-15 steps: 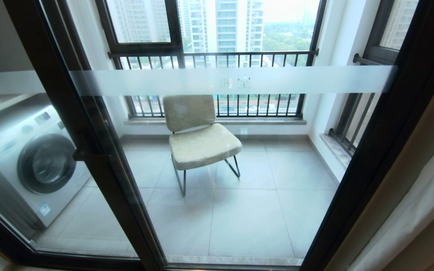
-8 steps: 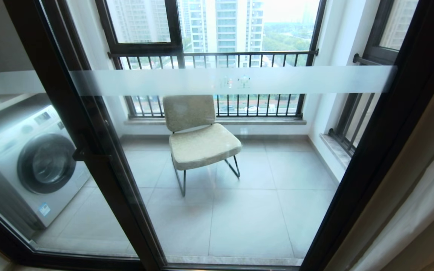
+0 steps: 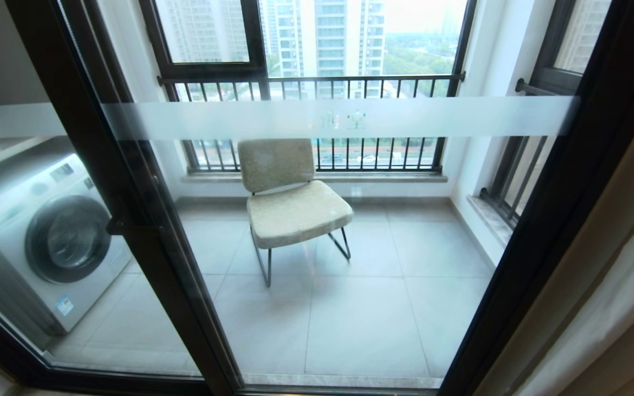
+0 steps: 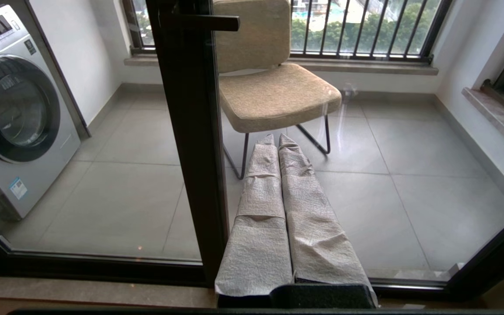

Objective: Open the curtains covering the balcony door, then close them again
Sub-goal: Close the inner curtains on both sides

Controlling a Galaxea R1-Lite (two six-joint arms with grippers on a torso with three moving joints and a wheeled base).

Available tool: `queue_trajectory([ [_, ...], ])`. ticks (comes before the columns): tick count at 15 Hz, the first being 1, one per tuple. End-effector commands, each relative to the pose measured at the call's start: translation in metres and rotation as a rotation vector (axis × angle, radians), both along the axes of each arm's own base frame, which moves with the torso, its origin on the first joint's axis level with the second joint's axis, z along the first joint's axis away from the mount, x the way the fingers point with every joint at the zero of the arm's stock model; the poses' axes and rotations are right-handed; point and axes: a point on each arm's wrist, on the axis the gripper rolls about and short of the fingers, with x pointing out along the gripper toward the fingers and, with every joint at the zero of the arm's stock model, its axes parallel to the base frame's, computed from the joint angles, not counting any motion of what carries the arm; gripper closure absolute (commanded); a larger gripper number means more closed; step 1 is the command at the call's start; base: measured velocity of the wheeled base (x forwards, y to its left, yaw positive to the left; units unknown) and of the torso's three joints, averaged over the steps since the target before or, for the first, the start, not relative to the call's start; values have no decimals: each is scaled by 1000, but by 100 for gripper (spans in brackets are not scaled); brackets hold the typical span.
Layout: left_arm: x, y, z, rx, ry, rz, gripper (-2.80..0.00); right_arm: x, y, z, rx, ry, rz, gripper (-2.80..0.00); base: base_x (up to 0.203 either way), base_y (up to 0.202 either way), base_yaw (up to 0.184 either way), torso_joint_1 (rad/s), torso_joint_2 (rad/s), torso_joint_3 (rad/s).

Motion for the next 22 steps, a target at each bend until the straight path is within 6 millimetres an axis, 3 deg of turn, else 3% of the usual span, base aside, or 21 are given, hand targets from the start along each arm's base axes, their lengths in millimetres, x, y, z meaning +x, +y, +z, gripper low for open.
queue_trajectory([
  [1,0,0,0,0,0,1,0,-5,10,-14,-13,-9,-6,-280,0,0,0,0,0,0],
  [2,0,0,0,0,0,1,0,-6,11,-16,-22,-14,-15,-280,0,0,0,0,0,0],
  [3,0,0,0,0,0,1,0,-9,13,-17,-34,-20,-31,-128,0,0,0,0,0,0],
  [4,0,0,0,0,0,2,0,-10,16,-19,-42,-24,-36,0,0,0,0,0,0,0],
  [11,0,0,0,0,0,1,0,-20,45,-27,-102,-143,-46,0,0,0,0,0,0,0],
  [19,0,0,0,0,0,1,0,-19,80,-13,-250,-198,360,0,0,0,0,0,0,0],
  [21,0,0,0,0,0,2,0,-17,85,-18,-250,-152,481,0,0,0,0,0,0,0],
  [22,0,0,0,0,0,1,0,-18,89,-30,-236,-100,541,0,0,0,0,0,0,0],
])
